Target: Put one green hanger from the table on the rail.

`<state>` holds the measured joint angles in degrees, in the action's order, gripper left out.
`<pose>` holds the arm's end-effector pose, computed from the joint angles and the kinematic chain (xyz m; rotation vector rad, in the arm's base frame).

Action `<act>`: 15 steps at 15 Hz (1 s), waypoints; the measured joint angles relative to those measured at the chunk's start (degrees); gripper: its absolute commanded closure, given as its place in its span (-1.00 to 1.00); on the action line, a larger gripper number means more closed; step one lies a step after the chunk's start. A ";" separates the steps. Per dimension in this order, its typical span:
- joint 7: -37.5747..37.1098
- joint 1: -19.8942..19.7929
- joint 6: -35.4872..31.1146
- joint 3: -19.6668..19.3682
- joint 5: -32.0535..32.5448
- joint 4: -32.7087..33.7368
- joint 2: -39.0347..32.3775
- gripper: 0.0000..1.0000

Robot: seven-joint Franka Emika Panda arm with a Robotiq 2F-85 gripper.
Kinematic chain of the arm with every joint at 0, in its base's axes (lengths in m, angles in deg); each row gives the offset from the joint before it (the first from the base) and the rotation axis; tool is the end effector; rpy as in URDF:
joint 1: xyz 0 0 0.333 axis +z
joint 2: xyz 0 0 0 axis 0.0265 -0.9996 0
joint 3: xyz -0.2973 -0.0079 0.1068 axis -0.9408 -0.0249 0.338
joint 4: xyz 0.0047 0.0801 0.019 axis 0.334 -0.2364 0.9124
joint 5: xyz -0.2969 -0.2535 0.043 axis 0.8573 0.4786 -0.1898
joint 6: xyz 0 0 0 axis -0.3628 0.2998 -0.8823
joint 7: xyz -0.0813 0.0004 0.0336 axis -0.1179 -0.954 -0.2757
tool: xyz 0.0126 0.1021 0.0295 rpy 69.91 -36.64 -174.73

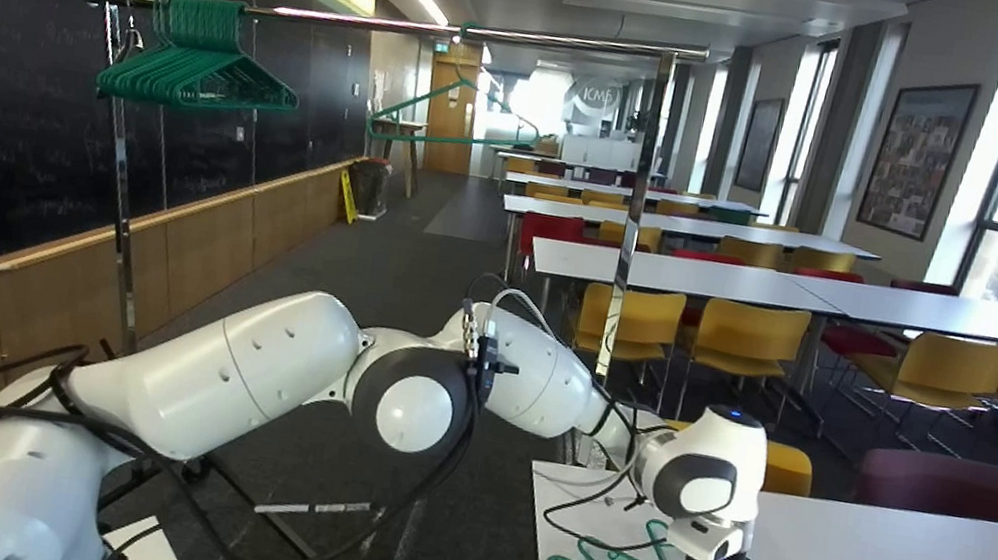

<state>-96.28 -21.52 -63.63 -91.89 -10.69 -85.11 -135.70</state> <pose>0.6800 -0.3883 0.1630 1.0074 -2.8675 0.2055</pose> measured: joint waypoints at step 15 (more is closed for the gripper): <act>0.00 -0.19 1.93 0.29 -0.02 0.07 -0.07 0.95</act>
<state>-96.28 -21.71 -61.70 -91.61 -10.71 -85.03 -135.78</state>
